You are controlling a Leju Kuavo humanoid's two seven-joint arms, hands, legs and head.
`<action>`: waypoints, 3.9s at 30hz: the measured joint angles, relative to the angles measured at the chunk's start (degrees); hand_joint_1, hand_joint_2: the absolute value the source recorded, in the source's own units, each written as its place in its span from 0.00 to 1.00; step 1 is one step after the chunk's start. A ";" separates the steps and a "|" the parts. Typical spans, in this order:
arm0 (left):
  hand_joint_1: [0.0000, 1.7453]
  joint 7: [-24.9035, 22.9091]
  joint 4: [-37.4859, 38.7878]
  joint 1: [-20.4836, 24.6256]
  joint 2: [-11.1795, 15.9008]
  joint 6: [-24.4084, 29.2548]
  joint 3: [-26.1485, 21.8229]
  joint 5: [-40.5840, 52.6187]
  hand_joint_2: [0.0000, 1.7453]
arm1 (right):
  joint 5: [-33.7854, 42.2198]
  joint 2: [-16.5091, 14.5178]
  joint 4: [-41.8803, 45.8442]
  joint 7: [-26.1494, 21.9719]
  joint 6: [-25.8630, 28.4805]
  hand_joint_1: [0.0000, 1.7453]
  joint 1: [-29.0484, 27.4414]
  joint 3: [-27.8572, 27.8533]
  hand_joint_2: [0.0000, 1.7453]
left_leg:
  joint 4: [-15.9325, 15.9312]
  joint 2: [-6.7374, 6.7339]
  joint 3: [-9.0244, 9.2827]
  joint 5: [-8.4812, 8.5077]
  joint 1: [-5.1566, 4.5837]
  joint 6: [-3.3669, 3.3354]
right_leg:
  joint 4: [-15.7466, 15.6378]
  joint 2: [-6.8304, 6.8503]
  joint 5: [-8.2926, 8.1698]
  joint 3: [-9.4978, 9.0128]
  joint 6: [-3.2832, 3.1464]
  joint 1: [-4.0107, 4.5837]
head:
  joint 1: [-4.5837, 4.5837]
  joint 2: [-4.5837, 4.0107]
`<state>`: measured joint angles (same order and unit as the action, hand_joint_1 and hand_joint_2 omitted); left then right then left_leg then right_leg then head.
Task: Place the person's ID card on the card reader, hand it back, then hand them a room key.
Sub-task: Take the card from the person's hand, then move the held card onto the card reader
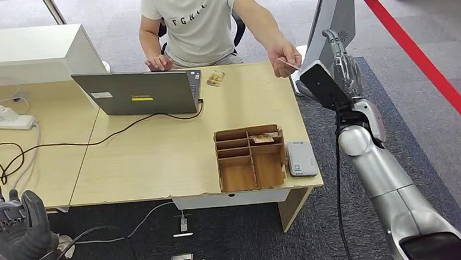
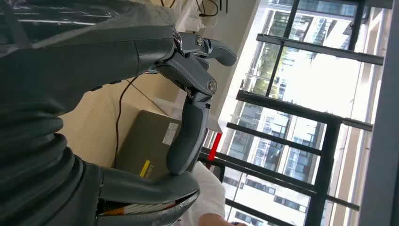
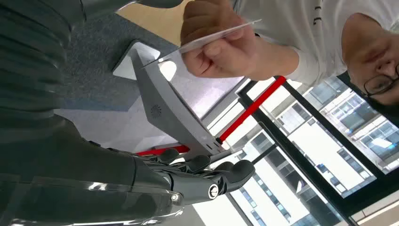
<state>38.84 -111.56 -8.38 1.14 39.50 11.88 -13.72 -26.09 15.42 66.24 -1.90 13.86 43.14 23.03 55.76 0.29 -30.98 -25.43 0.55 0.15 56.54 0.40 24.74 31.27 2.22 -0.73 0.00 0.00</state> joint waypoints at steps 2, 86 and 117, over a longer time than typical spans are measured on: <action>0.00 0.14 0.12 0.00 0.00 0.00 0.02 -0.07 1.00 | 0.09 -0.52 -1.66 -0.30 0.02 0.00 0.95 0.60 1.00 | 0.00 0.00 0.00 0.00 0.00 0.01 | 0.01 0.01 0.00 0.00 0.00 0.00 | 0.00 0.00; 0.00 1.29 -0.64 -6.88 -2.97 0.00 -4.93 1.36 1.00 | 4.25 18.61 16.78 7.31 11.16 1.00 -21.19 -4.30 1.00 | 0.01 0.00 0.07 -0.03 -0.01 -0.02 | -0.08 0.00 0.00 -0.05 0.01 -0.01 | 0.01 0.00; 0.00 -18.33 -3.52 9.01 5.89 0.00 -5.17 22.68 1.00 | 2.61 12.61 20.57 2.42 8.46 1.00 -28.76 -4.07 1.00 | 0.00 0.00 0.09 0.03 0.00 0.02 | 0.02 0.01 0.00 -0.05 0.00 0.00 | 0.01 0.00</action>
<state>20.51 -115.08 0.64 7.03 39.50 6.71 8.97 -23.48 28.03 86.81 0.52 22.32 14.38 18.96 55.77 0.30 -30.89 -25.40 0.55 0.17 56.55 0.41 24.74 31.22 2.21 -0.73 0.01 0.00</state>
